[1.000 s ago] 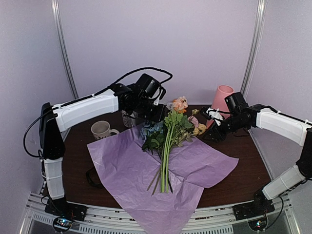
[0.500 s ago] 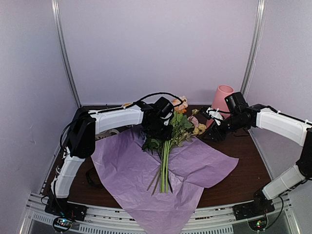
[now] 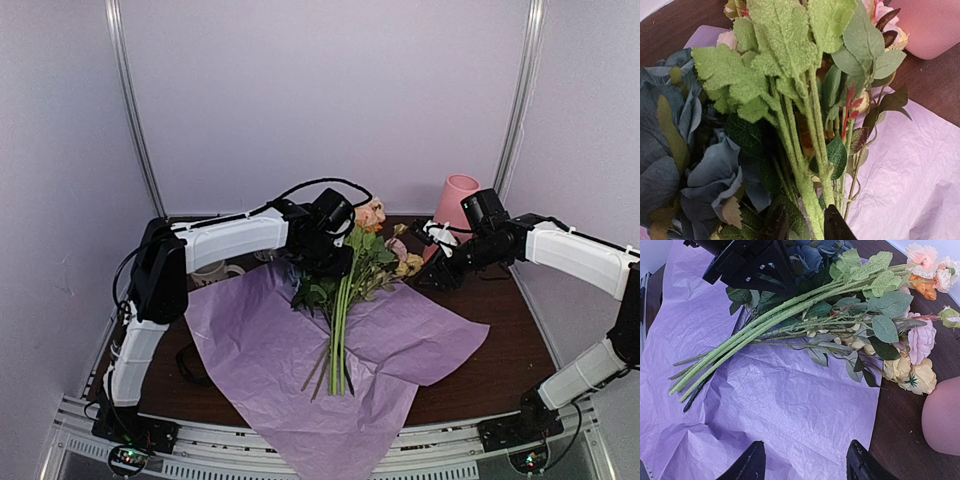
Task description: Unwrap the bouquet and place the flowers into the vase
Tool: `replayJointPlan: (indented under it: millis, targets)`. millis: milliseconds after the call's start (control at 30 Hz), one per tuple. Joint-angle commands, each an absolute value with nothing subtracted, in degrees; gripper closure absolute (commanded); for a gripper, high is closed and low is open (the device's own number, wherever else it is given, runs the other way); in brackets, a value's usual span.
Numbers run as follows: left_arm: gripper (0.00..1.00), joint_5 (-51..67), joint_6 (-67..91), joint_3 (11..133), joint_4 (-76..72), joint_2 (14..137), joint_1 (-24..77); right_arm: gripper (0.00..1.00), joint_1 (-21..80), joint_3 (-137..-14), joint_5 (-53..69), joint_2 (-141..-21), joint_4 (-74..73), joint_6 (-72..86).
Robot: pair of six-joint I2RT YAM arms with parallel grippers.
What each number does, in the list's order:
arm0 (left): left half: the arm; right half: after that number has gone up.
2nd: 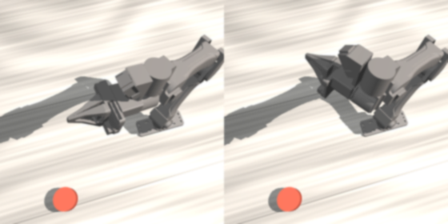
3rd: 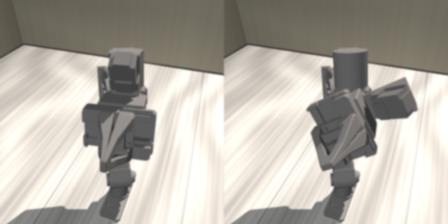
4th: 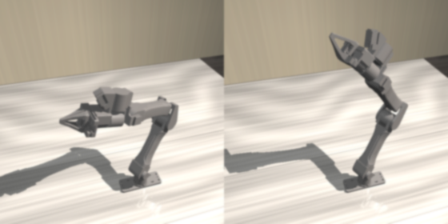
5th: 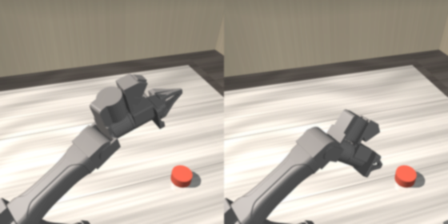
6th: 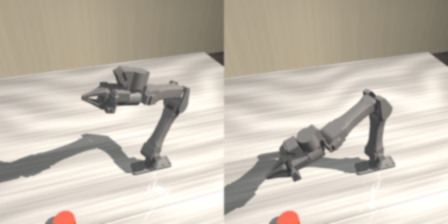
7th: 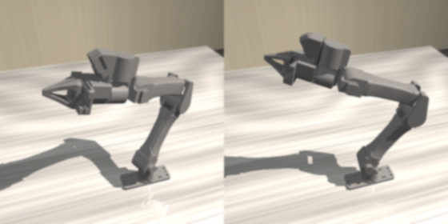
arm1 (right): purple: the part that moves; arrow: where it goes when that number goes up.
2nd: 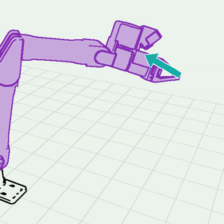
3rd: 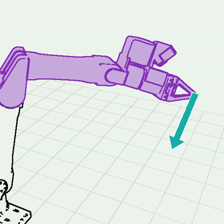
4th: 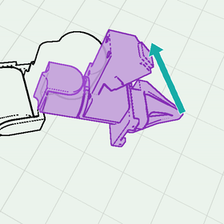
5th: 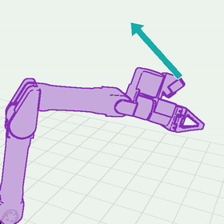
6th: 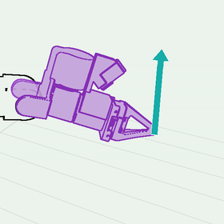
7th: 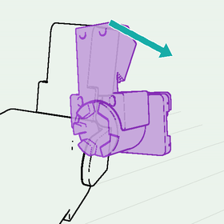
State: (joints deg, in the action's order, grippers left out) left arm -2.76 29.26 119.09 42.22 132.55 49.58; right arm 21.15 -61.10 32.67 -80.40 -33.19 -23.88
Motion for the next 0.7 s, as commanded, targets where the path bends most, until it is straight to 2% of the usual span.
replayJointPlan:
  millis: [0, 133, 233, 400, 667]
  targets:
    - [0.75, -1.66, 29.81, 121.81, 42.74, 134.30, 48.61, 0.45, 21.36, -60.75, 33.73, -80.07, -33.22, -24.08]
    - [0.81, -1.76, 30.16, 122.65, 42.57, 136.36, 48.66, 0.45, 21.36, -60.71, 33.71, -79.92, -33.29, -24.08]
    - [0.81, -1.80, 29.93, 123.03, 42.11, 136.88, 48.61, 0.45, 21.36, -60.73, 33.74, -79.84, -33.22, -24.09]
    - [0.76, -0.75, 29.90, 123.53, 41.69, 137.15, 48.62, 0.45, 21.36, -60.77, 33.75, -80.15, -33.31, -24.17]
    - [0.75, 0.59, 30.41, 124.22, 41.69, 138.92, 48.52, 0.45, 21.36, -60.92, 33.93, -80.29, -33.57, -24.34]
